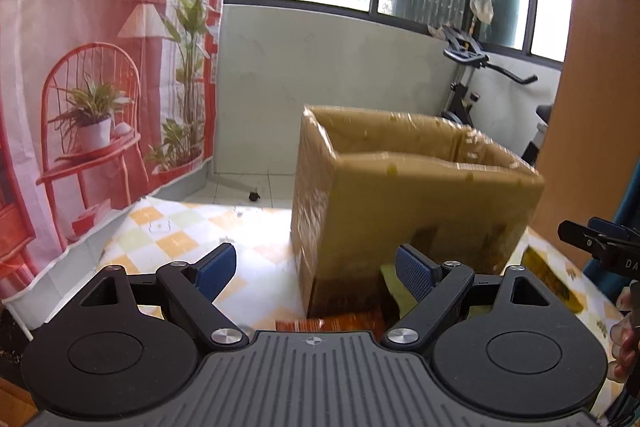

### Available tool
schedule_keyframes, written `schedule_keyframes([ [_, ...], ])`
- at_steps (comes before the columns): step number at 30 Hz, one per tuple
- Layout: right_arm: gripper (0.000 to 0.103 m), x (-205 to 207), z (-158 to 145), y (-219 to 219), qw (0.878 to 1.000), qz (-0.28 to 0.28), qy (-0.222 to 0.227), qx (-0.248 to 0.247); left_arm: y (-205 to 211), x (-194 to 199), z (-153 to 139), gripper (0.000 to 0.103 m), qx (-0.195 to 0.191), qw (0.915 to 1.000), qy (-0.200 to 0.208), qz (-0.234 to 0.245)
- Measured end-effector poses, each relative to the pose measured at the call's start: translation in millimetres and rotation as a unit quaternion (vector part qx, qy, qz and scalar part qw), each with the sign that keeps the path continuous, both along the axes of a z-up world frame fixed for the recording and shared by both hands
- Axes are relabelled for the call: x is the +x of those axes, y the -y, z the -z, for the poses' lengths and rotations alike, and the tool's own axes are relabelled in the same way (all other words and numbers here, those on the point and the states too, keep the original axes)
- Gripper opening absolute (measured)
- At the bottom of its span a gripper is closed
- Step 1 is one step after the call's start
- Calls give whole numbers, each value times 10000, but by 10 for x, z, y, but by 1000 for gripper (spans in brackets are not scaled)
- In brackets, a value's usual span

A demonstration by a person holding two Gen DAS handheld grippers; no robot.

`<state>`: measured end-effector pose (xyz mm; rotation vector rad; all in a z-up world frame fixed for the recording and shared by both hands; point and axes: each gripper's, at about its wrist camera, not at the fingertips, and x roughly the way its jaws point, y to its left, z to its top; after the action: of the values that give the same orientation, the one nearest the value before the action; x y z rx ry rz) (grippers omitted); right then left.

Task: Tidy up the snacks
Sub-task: 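Grasp a second orange bag with the left tool while the right tool grasps the yellow bag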

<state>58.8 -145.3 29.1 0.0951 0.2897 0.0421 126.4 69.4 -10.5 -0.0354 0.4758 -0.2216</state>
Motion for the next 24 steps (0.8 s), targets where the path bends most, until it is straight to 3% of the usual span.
schedule_keyframes([
  [12,99,-238,565,224,9961,756,-448,-63,-30,-45,461,88,-15,9994,-341,-48],
  [24,99,-84,949,333,9906,822,-1067,254,-64,97,726,88,-242,9973,-671,-153],
])
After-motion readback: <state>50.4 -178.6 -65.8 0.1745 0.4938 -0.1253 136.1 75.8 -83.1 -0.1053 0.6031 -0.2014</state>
